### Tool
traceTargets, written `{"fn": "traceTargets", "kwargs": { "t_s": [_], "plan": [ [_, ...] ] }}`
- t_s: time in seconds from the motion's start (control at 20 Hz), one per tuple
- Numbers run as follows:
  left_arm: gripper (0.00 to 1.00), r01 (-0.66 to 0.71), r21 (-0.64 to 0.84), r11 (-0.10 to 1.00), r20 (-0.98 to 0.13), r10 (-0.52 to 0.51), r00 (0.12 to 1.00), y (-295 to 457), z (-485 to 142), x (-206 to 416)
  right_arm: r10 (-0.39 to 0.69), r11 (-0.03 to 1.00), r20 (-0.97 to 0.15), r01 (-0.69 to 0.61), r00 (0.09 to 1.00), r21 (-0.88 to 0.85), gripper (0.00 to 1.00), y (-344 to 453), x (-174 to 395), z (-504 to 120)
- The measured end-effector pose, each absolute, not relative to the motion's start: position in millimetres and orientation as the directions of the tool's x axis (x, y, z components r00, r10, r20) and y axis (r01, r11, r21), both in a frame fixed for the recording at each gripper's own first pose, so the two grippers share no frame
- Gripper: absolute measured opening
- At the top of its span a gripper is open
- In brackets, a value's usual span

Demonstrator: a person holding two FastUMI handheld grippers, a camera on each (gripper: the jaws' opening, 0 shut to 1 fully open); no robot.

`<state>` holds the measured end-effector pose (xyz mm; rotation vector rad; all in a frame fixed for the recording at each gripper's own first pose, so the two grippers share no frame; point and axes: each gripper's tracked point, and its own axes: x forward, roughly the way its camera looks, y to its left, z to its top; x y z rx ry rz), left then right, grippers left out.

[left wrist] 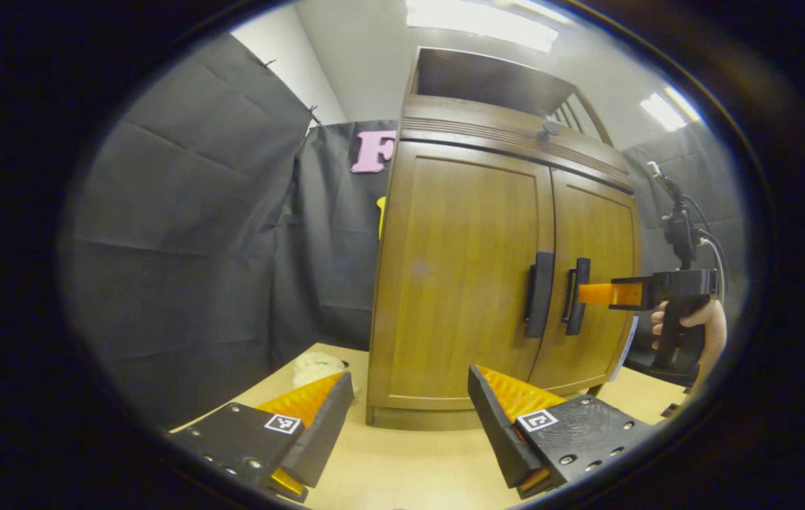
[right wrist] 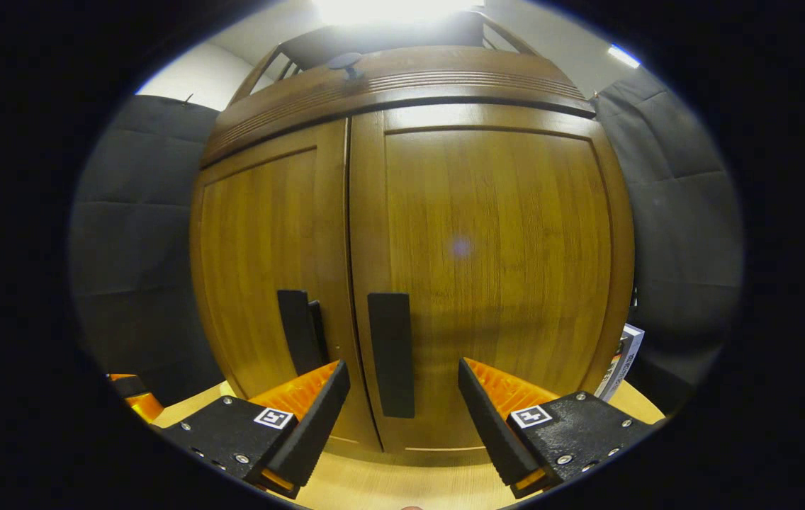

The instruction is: Open the right door of the double-door shoe cabinet with the right hand, and open the left door with the left hand.

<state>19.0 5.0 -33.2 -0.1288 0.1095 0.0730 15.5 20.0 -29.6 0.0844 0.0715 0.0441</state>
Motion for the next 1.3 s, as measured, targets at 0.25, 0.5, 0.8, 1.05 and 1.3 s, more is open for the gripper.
{"fn": "traceTargets", "kwargs": {
  "t_s": [0.25, 0.5, 0.8, 1.05, 1.3],
  "plan": [
    [0.94, -0.102, -0.128, 0.987, -0.145, 0.083, 0.986, 6, -38, 15, 0.023, 0.993, -0.082, -0.014, 0.996, 0.119, 0.94, 21, 15, -31],
    [0.94, -0.108, -0.111, 0.988, -0.146, 0.091, 0.985, 8, -39, 14, 0.094, 0.987, -0.105, -0.079, 0.990, 0.138, 0.66, 37, 11, -24],
    [0.94, -0.100, -0.068, 0.993, -0.131, 0.090, 0.987, 9, -35, 16, 0.155, 0.980, -0.071, -0.144, 0.985, 0.139, 0.24, 44, 9, -21],
    [0.94, -0.079, -0.061, 0.995, -0.109, 0.072, 0.991, 7, -31, 16, 0.204, 0.970, -0.047, -0.195, 0.978, 0.145, 0.20, 45, 3, -16],
    [0.94, -0.056, -0.041, 0.998, -0.092, 0.052, 0.994, 8, -26, 19, 0.255, 0.956, -0.024, -0.249, 0.967, 0.154, 0.21, 51, 4, -13]
  ]
}}
